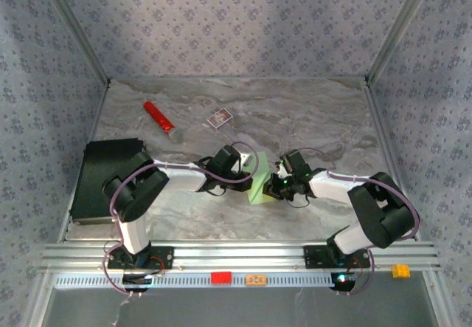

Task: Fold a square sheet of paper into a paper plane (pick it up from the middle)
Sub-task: Fold the triangle a second time at the center of the table.

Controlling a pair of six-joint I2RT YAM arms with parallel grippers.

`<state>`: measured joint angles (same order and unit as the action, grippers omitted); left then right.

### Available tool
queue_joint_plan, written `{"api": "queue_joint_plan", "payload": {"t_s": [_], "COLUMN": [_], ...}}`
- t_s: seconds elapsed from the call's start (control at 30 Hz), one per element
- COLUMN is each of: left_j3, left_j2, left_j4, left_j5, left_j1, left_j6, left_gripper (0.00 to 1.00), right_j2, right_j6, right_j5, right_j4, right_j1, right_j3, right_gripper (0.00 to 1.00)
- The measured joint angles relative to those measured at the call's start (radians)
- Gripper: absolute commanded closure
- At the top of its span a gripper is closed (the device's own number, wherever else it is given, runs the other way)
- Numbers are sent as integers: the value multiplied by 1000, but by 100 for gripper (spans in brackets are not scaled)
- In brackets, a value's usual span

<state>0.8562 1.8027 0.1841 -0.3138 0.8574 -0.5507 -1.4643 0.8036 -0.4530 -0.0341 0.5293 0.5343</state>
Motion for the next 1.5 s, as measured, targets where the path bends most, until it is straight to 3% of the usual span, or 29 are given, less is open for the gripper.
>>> {"api": "queue_joint_plan", "payload": {"t_s": [1.5], "left_j3": [29], "left_j2": [34], "left_j4": [1], "left_j5": [7], "left_j1": [0], "left_j6": [19], "left_gripper": [96], "right_j2": [0], "right_j6": [0], "right_j5": [-4], "right_j4": [0], "right_j1": [-7], "right_j3": [0], "right_gripper": [88]}}
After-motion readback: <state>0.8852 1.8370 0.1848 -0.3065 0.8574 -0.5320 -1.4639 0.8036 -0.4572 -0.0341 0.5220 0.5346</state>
